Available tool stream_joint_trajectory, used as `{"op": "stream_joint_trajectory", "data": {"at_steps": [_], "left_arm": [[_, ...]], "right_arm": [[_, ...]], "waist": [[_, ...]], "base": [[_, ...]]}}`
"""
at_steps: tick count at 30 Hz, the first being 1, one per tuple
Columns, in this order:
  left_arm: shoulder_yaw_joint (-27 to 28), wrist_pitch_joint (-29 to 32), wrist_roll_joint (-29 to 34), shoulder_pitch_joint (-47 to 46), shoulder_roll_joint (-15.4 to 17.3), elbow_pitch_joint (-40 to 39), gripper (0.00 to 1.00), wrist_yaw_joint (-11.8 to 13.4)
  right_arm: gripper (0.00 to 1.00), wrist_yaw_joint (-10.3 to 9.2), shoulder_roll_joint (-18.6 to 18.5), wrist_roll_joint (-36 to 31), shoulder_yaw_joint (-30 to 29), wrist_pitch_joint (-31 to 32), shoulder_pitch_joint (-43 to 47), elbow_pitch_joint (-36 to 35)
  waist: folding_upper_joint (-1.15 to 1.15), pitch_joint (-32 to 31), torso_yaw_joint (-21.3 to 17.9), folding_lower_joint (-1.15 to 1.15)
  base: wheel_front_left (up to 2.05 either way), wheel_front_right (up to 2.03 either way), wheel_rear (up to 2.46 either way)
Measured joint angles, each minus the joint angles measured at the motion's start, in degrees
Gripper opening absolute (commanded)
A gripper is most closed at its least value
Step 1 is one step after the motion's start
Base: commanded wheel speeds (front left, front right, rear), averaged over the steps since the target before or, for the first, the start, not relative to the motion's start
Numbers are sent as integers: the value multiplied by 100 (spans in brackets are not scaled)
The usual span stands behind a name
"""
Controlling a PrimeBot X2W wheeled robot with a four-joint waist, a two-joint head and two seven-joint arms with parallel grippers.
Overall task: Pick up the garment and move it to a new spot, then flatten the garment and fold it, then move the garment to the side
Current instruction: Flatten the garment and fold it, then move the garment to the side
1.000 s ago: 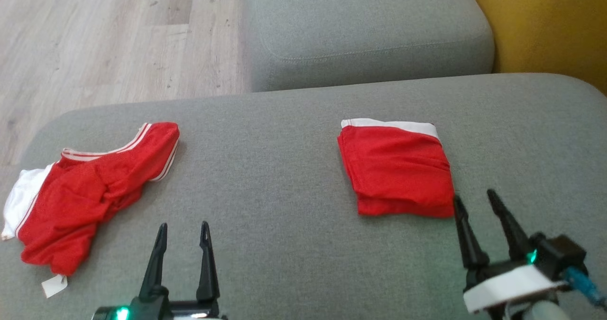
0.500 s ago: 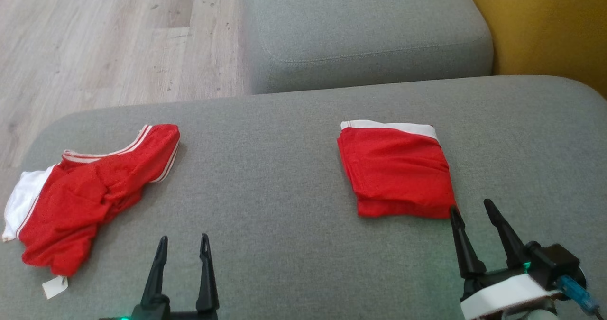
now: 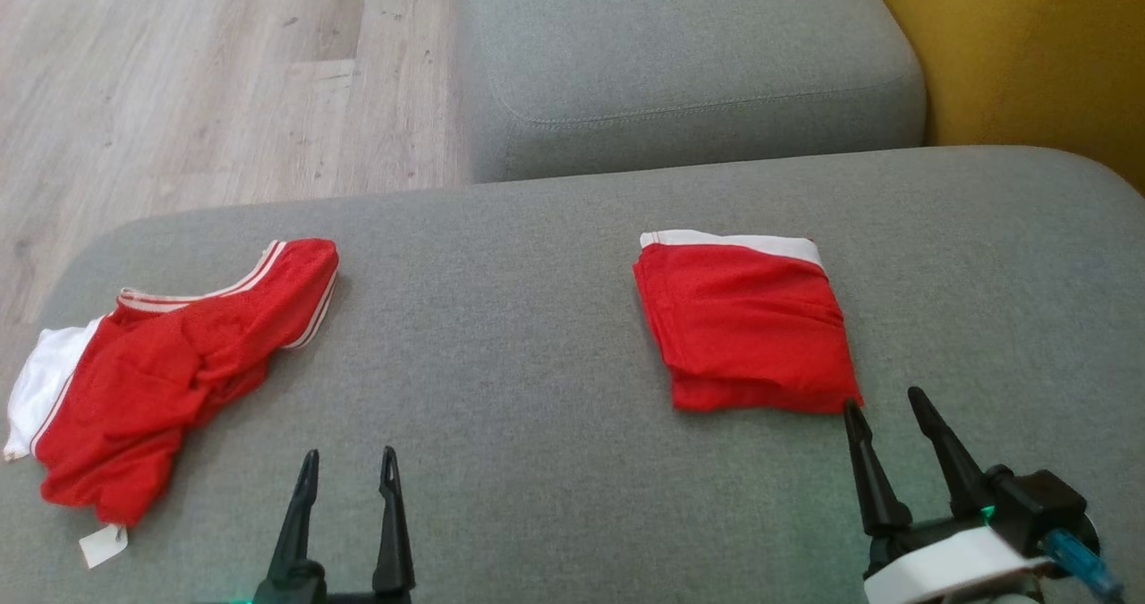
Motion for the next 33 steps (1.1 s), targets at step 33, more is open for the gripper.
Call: {"op": "stream_joint_trajectory", "data": {"at_steps": [33], "left_arm": [[-245, 0, 94, -898, -2, -201, 100, 42]], "right_arm": [[100, 0, -437, 611, -376, 673, -2786, 2431]], "waist": [[0, 1600, 60, 2]], "base": [[0, 0, 0]]}}
